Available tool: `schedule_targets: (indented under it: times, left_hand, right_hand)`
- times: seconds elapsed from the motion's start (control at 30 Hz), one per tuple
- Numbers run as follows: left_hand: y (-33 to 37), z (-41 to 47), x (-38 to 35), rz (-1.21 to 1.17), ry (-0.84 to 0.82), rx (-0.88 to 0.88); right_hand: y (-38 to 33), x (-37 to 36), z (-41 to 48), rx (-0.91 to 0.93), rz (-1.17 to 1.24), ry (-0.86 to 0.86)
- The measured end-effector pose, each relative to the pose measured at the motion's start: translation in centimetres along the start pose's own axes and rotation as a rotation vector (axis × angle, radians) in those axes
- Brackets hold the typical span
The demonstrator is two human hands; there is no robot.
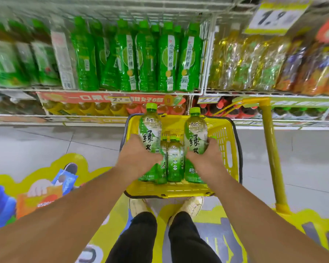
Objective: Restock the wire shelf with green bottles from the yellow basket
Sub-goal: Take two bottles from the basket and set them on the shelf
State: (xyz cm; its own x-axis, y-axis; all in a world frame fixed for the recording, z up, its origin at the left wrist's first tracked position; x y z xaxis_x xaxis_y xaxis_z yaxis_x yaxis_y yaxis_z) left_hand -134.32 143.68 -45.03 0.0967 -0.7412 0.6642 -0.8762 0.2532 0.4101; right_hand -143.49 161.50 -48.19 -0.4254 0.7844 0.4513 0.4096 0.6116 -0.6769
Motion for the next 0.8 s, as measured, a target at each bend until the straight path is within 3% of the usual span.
schedule_targets:
  times: [0.4,0.8]
  left_hand:
    - [4.3,-12.5,14.9,-0.139,0.175,-0.217]
    - [6.2,-24.5,25.1,-0.301,0.463,-0.277]
  right_hand:
    - [-14.2,5.9,-13.5,0.197,0.061,0.082]
    - [-26.2,10.3,-23.9,0.511,-0.008,-0.002]
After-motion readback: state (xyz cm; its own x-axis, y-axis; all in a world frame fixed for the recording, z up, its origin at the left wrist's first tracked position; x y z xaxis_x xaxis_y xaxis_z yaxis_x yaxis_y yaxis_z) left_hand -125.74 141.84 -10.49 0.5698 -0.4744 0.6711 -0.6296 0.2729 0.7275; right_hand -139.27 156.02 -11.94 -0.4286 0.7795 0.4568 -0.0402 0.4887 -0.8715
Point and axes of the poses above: each hand's wrist, its own z-axis towards the middle knuckle, its own x-axis out of the back of the hand, y = z × x, the point moved 1 cm from there along z, towards the middle knuckle, and after that the axes turned 5 degrees about y, right-handed, at the moved point
